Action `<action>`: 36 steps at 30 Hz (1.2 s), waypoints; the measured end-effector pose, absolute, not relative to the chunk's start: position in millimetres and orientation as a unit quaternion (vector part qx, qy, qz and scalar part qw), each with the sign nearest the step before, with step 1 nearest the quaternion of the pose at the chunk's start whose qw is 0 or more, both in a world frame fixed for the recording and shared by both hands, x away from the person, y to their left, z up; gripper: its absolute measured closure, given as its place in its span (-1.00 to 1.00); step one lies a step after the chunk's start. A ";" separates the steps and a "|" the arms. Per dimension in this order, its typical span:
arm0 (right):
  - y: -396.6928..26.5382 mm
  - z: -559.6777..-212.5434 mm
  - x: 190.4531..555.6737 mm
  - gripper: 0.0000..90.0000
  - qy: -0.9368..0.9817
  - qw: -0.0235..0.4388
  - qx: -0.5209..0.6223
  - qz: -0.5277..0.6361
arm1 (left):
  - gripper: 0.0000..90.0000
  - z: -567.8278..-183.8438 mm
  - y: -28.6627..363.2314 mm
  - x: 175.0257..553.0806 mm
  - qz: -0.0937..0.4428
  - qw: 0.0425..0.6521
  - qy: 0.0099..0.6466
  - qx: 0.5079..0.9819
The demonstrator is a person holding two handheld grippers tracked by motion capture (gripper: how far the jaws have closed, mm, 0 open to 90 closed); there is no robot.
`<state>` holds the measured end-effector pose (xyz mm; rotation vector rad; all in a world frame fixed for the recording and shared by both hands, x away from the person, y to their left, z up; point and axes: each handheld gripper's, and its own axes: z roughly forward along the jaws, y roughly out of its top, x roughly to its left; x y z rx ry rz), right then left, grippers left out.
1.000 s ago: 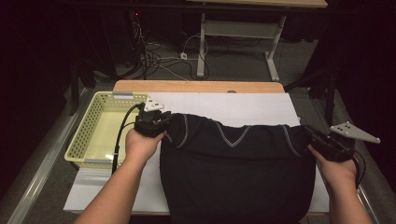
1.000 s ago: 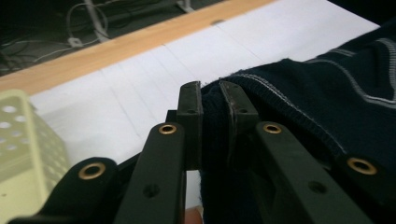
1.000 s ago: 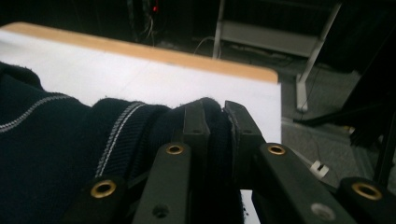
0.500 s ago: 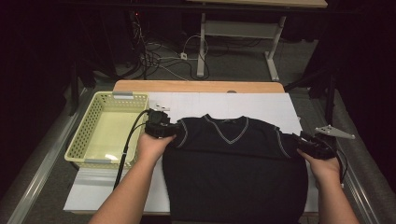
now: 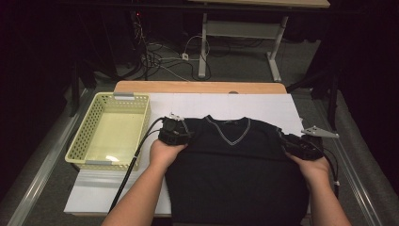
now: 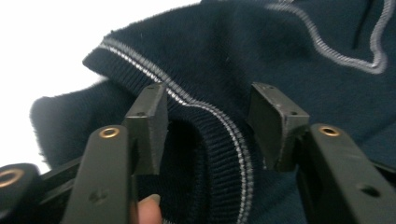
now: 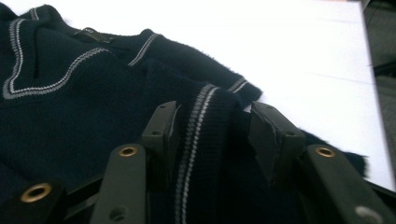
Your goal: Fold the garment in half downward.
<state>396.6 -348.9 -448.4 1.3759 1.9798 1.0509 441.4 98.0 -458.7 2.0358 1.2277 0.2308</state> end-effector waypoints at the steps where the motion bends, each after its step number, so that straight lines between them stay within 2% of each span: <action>1: -347.6 -449.2 399.3 0.20 0.730 0.249 0.508 0.384 | 0.16 -460.6 97.6 442.7 0.086 0.362 0.484 0.792; 4: -343.4 -451.1 406.1 0.27 0.735 0.237 0.517 0.370 | 0.51 -462.7 96.0 444.1 0.089 0.357 0.490 0.790; 6: -340.2 -452.0 409.3 0.47 0.742 0.231 0.515 0.362 | 0.71 -461.7 94.0 443.5 0.098 0.355 0.481 0.795; 8: -337.1 -449.9 409.1 0.86 0.749 0.243 0.503 0.357 | 0.78 -458.6 94.9 441.4 0.110 0.361 0.473 0.796; 14: -339.9 -433.6 394.2 0.91 0.737 0.277 0.487 0.378 | 0.79 -433.3 106.7 422.0 0.153 0.418 0.437 0.781; 18: -344.2 -424.4 371.3 0.92 0.731 0.298 0.467 0.398 | 0.78 -425.4 118.1 400.4 0.153 0.454 0.414 0.774; 27: -349.6 -436.8 320.3 0.92 0.730 0.311 0.453 0.406 | 0.78 -454.0 135.8 349.9 0.143 0.443 0.381 0.799; 33: -350.8 -456.5 307.3 0.91 0.737 0.295 0.465 0.392 | 0.75 -476.8 135.0 342.1 0.124 0.422 0.381 0.813; 36: -349.0 -459.9 308.6 0.88 0.738 0.293 0.468 0.387 | 0.66 -476.0 134.5 345.2 0.119 0.426 0.388 0.809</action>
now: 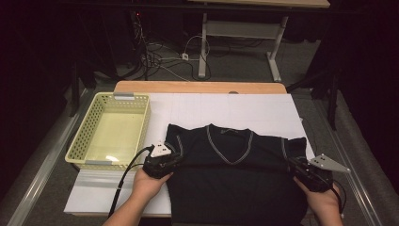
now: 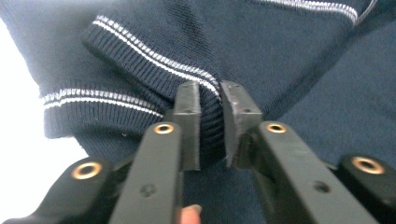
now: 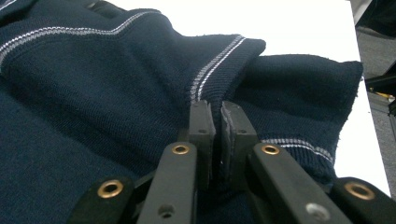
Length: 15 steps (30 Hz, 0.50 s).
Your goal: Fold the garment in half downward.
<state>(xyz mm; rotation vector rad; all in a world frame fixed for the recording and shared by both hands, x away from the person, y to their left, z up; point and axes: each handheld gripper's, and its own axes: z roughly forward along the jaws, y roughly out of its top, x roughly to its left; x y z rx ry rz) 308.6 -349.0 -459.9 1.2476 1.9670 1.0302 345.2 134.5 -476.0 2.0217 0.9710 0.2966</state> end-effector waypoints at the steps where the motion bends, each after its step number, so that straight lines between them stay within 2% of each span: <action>1: -348.2 -459.2 309.5 0.84 0.739 0.292 0.469 0.386 | 0.56 -474.2 134.6 347.2 0.118 0.427 0.393 0.806; 3: -347.2 -455.0 312.5 0.68 0.738 0.289 0.469 0.390 | 0.33 -467.6 135.3 351.5 0.123 0.431 0.401 0.799; 4: -346.7 -447.3 316.6 0.53 0.735 0.290 0.467 0.396 | 0.17 -463.0 135.5 354.4 0.123 0.435 0.402 0.796; 10: -342.5 -426.9 336.3 0.40 0.729 0.296 0.468 0.401 | -0.06 -436.4 123.6 383.9 0.149 0.434 0.421 0.783; 15: -333.8 -422.4 370.5 0.35 0.736 0.289 0.483 0.377 | -0.12 -439.7 106.6 417.9 0.136 0.401 0.437 0.793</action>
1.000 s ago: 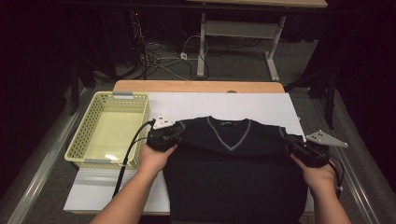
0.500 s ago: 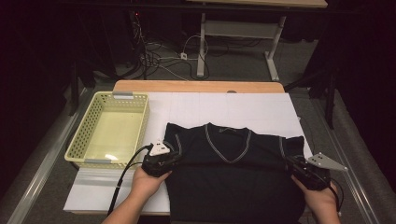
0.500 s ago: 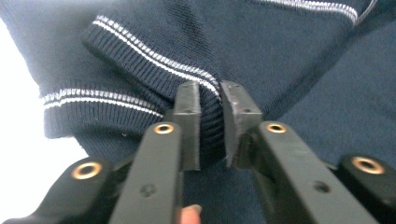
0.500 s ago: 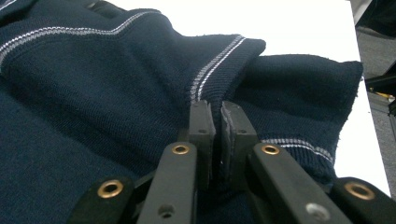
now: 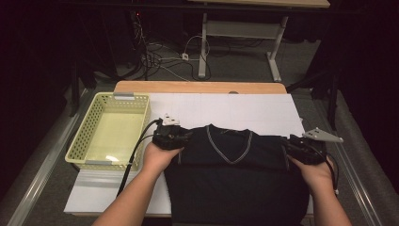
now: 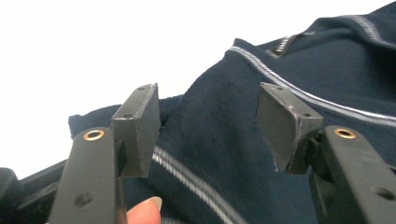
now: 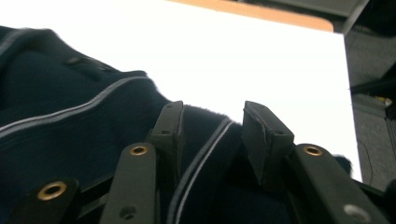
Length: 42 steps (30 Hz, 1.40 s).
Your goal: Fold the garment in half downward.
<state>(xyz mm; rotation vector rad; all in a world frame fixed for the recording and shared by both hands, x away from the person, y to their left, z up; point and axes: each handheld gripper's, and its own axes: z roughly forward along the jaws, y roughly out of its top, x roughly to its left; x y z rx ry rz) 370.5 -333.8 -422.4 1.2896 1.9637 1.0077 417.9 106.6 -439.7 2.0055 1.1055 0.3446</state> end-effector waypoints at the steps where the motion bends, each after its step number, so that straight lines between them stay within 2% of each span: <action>1: -332.7 -423.6 376.6 0.34 0.736 0.286 0.488 0.372 | -0.12 -442.8 104.7 422.4 0.127 0.394 0.441 0.797; 5: -333.1 -434.9 396.8 0.15 0.732 0.274 0.514 0.354 | -0.03 -460.0 99.1 434.8 0.111 0.361 0.452 0.808; 8: -335.9 -444.0 406.3 0.07 0.730 0.255 0.530 0.349 | 0.13 -468.7 95.2 435.9 0.109 0.348 0.447 0.817; 11: -334.4 -453.1 412.0 0.08 0.738 0.237 0.534 0.337 | 0.36 -472.6 93.3 434.2 0.118 0.350 0.445 0.816; 14: -329.7 -457.8 413.1 0.26 0.750 0.230 0.527 0.325 | 0.61 -473.3 92.4 433.2 0.121 0.350 0.440 0.818; 16: -327.9 -459.7 412.5 0.47 0.755 0.223 0.524 0.325 | 0.74 -473.5 90.5 431.9 0.126 0.351 0.435 0.819; 17: -326.0 -460.1 411.3 0.69 0.758 0.222 0.517 0.329 | 0.80 -473.7 89.3 431.0 0.134 0.346 0.430 0.823; 21: -322.2 -457.2 410.7 0.75 0.763 0.234 0.507 0.325 | 0.82 -469.8 90.2 430.4 0.135 0.356 0.435 0.816; 28: -327.9 -434.7 398.9 0.75 0.743 0.266 0.500 0.355 | 0.83 -441.5 102.9 420.3 0.151 0.400 0.427 0.797; 35: -332.6 -413.3 373.3 0.75 0.733 0.292 0.478 0.386 | 0.82 -420.7 112.8 400.3 0.164 0.430 0.404 0.791; 42: -332.7 -404.2 342.2 0.75 0.727 0.311 0.460 0.405 | 0.82 -416.7 118.4 371.3 0.160 0.459 0.383 0.786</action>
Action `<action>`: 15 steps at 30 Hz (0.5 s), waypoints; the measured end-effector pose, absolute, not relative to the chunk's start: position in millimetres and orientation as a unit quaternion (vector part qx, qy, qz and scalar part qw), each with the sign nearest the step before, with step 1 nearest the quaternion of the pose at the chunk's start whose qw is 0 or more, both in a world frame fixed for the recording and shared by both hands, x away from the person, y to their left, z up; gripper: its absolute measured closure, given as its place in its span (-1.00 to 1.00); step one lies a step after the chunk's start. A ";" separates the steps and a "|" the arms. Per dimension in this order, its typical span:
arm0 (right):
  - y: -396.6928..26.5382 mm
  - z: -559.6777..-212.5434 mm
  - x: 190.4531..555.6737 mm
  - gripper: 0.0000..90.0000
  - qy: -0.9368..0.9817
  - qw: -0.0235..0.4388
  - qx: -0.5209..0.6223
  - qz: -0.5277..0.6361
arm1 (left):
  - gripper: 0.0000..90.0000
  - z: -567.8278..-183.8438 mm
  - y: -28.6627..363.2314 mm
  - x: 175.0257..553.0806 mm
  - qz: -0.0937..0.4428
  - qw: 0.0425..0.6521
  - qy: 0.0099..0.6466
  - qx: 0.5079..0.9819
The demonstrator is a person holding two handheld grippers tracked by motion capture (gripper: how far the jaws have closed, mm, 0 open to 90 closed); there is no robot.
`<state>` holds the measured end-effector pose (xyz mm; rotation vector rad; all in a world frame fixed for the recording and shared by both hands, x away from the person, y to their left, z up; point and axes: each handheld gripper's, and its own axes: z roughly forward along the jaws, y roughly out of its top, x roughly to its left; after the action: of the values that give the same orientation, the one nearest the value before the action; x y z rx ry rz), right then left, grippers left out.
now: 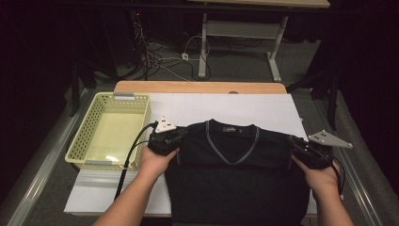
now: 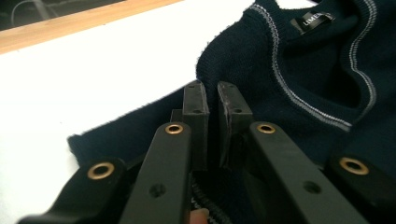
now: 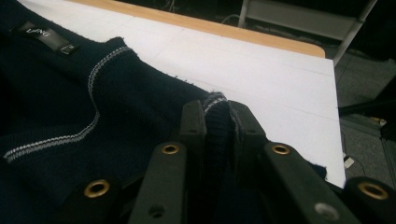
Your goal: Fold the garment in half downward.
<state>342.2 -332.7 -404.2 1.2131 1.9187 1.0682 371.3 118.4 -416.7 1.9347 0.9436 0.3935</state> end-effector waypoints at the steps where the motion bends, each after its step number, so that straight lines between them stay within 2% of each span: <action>1: -333.2 -404.4 337.1 0.75 0.725 0.311 0.459 0.409 | 0.82 -417.8 119.1 367.5 0.157 0.463 0.382 0.784; 7: -335.4 -413.1 308.1 0.75 0.729 0.311 0.445 0.416 | 0.82 -430.3 128.5 338.7 0.143 0.478 0.365 0.786; 15: -333.4 -434.8 271.9 0.75 0.744 0.307 0.435 0.404 | 0.82 -454.2 132.5 303.9 0.127 0.457 0.342 0.811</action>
<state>271.9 -333.4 -434.8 1.1509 1.9675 1.0676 303.9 132.5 -454.2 1.9989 0.8434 0.3118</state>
